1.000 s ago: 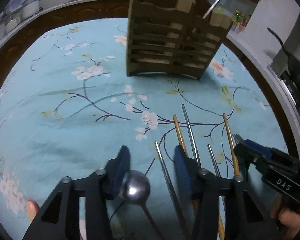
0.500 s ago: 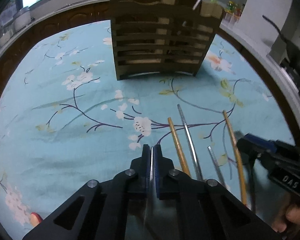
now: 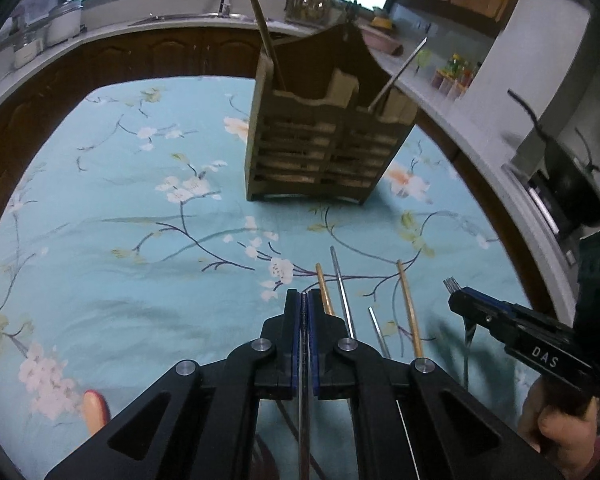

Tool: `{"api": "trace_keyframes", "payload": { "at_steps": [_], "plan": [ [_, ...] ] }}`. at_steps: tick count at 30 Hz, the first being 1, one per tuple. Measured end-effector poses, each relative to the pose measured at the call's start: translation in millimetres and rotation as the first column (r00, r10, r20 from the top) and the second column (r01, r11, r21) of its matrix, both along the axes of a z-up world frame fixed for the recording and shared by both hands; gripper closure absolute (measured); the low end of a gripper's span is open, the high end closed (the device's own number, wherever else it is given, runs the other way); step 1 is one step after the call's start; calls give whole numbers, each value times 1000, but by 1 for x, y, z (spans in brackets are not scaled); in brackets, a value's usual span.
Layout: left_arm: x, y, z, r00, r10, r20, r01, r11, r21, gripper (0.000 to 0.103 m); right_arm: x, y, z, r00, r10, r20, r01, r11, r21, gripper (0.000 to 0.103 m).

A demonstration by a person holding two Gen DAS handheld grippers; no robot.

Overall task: Organize utensils
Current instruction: 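Grasp a thin metal chopstick with the left tool while the right tool grasps a silver fork, then lift both held utensils and carry them over the wooden caddy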

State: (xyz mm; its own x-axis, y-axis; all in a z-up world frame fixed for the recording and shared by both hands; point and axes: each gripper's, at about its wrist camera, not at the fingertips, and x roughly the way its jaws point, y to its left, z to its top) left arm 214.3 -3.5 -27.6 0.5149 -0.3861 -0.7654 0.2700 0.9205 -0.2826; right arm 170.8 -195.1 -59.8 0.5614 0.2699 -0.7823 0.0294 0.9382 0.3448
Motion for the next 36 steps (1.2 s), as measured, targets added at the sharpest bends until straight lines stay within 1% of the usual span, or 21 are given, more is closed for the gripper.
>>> {"api": "trace_keyframes", "payload": {
  "at_steps": [9, 16, 27, 30, 32, 33, 36],
  "plan": [
    [-32, 28, 39, 997, 33, 66, -30, 998, -54, 101, -10, 0, 30, 997, -10, 74, 7, 999, 35, 82],
    [-58, 47, 63, 992, 56, 114, -46, 995, -84, 101, -18, 2, 44, 994, -10, 109, 5, 999, 49, 82],
    [-84, 64, 87, 983, 72, 171, -53, 992, -113, 101, -31, 5, 63, 988, -2, 156, -8, 998, 61, 83],
    [-85, 69, 93, 979, 78, 186, -55, 991, -122, 101, -34, 4, 67, 986, -5, 166, -9, 996, 84, 86],
    [-86, 72, 97, 978, 81, 194, -56, 990, -130, 101, -35, 4, 71, 984, -6, 175, -10, 996, 90, 91],
    [-87, 73, 98, 976, 83, 199, -57, 989, -133, 101, -35, 4, 73, 984, -4, 181, -14, 995, 96, 101],
    [-90, 77, 103, 972, 88, 216, -57, 988, -142, 101, -35, 6, 77, 981, -1, 192, -15, 996, 83, 101]
  ]
}}
